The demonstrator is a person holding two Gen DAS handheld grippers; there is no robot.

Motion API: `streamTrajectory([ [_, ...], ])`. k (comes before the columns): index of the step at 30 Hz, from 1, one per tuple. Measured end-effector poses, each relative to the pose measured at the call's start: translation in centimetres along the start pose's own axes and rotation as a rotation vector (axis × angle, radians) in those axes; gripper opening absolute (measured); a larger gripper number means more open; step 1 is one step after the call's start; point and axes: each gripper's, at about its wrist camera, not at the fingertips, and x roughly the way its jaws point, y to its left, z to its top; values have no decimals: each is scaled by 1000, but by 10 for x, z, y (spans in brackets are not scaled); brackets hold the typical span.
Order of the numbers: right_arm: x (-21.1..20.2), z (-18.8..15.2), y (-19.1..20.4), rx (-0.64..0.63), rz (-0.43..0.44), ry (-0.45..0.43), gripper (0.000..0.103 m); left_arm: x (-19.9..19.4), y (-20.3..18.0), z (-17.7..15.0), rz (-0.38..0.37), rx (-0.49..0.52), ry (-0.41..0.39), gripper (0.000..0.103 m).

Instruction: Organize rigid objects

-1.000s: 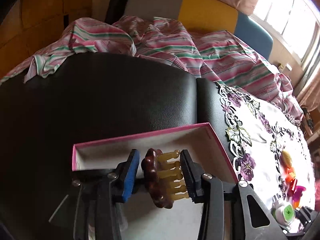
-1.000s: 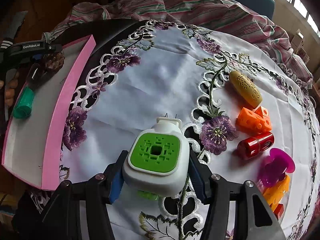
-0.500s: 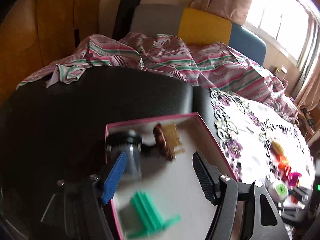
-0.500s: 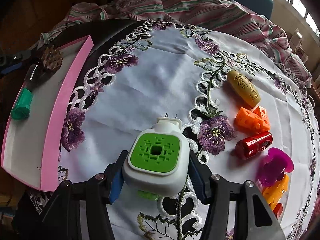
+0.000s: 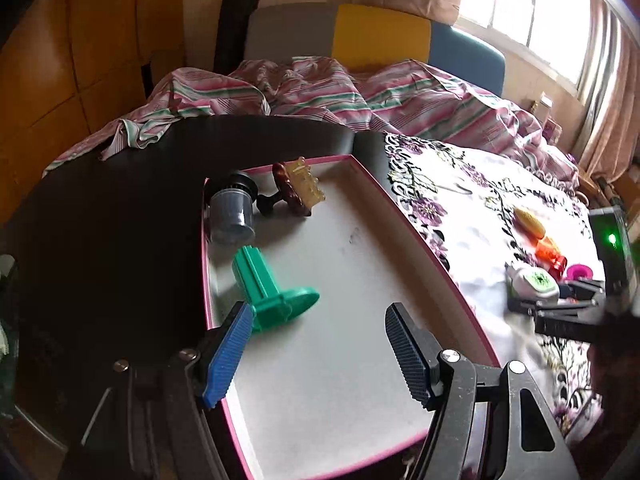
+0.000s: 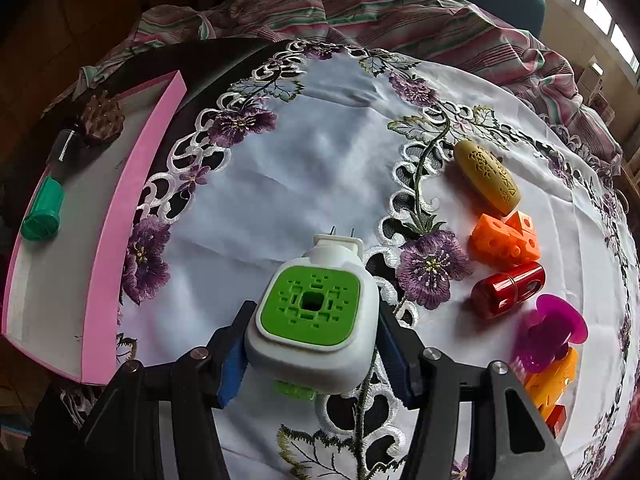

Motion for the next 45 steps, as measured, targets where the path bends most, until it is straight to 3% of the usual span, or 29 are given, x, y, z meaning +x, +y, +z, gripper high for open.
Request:
streamTrajectory([
  [15, -6, 8, -17, 120, 77, -31, 59, -8, -9, -14, -9, 27, 15, 72],
  [20, -5, 9, -16, 105, 60, -36, 59, -7, -10, -16, -12, 29, 28, 73],
  [23, -5, 7, -12, 76, 31, -38, 53, -8, -10, -16, -15, 22, 30, 73],
  [45, -6, 4, -2, 13, -21, -49, 53, -11, -8, -21, 4, 27, 40, 73],
])
